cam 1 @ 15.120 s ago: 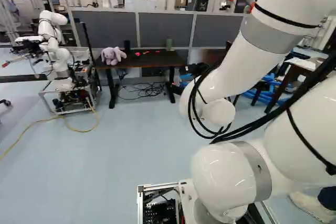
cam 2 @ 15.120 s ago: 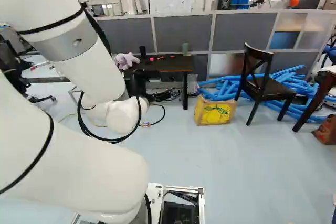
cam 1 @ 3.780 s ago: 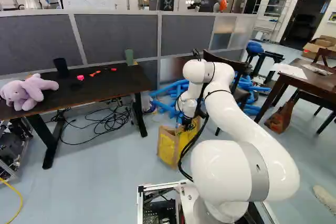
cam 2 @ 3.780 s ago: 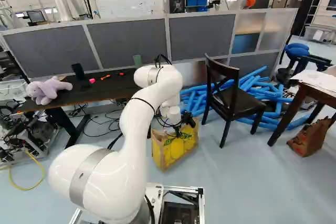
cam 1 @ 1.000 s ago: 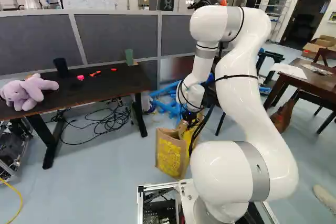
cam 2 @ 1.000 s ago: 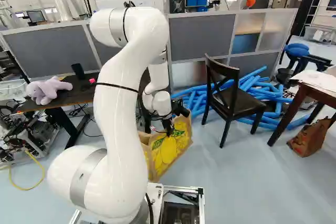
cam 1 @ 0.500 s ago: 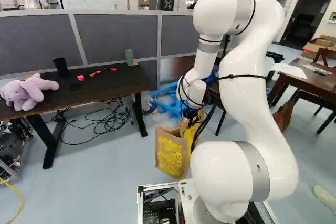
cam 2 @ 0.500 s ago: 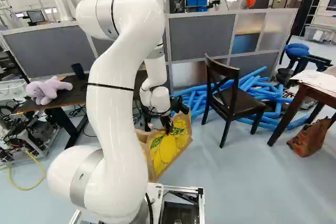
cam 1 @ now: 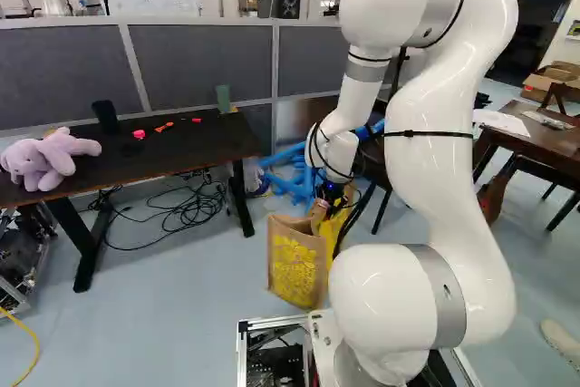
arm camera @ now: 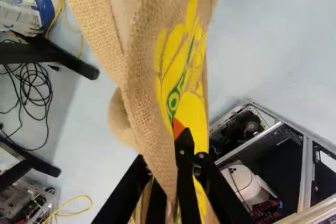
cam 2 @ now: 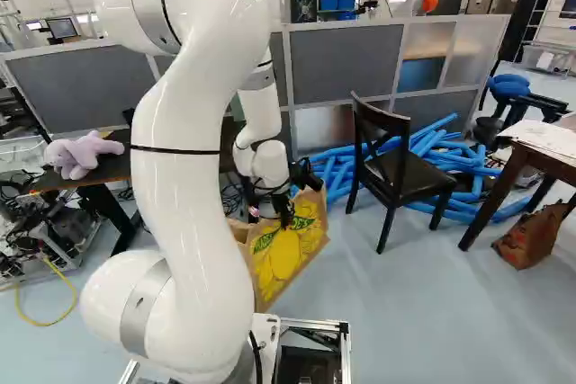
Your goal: Pick up the bag on the ground and place it on the table
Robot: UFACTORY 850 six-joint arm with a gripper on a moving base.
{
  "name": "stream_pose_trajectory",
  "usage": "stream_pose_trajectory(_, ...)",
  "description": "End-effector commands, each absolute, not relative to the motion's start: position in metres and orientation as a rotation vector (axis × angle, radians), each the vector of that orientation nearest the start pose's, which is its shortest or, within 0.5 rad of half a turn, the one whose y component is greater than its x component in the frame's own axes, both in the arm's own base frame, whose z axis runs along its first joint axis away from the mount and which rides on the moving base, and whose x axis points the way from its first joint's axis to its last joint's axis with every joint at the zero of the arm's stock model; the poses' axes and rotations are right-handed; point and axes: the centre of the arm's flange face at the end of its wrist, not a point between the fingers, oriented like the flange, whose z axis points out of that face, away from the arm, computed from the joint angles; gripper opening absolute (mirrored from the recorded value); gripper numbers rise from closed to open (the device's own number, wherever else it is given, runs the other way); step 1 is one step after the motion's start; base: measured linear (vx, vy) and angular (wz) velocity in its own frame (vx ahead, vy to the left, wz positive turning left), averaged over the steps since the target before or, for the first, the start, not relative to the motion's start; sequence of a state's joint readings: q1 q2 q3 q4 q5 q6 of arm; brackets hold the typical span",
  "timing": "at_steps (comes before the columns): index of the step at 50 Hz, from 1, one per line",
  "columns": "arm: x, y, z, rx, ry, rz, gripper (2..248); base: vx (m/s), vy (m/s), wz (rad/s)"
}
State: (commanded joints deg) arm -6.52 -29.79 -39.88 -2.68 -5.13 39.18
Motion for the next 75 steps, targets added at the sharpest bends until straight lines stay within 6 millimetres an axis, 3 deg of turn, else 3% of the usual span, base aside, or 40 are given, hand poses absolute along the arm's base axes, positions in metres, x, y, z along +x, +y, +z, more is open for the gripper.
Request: stream_pose_trajectory(75, 0.416, -0.042, 0.328, -2.918, 1.126, -0.147, 22, 0.000, 0.000, 0.000)
